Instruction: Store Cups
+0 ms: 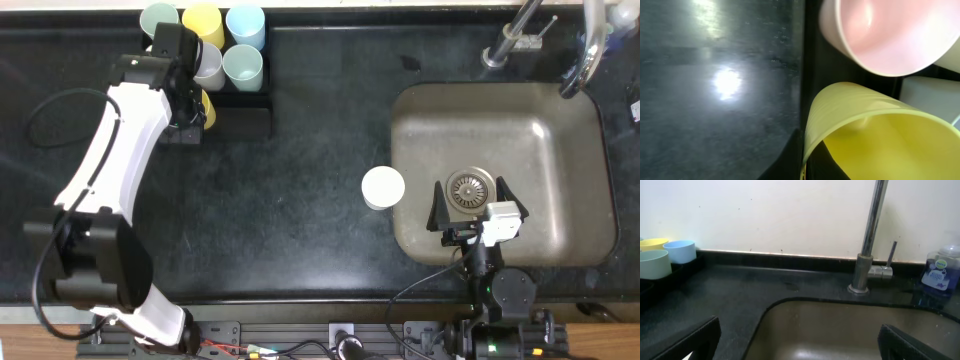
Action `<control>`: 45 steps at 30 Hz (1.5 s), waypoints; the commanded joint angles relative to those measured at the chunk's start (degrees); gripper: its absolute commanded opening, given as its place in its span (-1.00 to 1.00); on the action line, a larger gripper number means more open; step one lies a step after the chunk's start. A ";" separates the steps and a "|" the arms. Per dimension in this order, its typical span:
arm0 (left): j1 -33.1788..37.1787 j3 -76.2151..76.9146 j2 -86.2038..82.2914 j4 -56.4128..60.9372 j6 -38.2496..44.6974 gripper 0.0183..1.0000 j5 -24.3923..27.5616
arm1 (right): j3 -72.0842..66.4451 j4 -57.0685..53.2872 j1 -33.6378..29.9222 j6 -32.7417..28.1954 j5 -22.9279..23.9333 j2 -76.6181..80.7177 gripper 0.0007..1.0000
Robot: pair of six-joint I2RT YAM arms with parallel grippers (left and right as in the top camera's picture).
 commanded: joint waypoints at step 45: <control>-0.26 1.66 5.35 2.08 -1.25 0.28 1.25 | -0.76 0.26 -0.07 0.17 -0.11 -0.63 1.00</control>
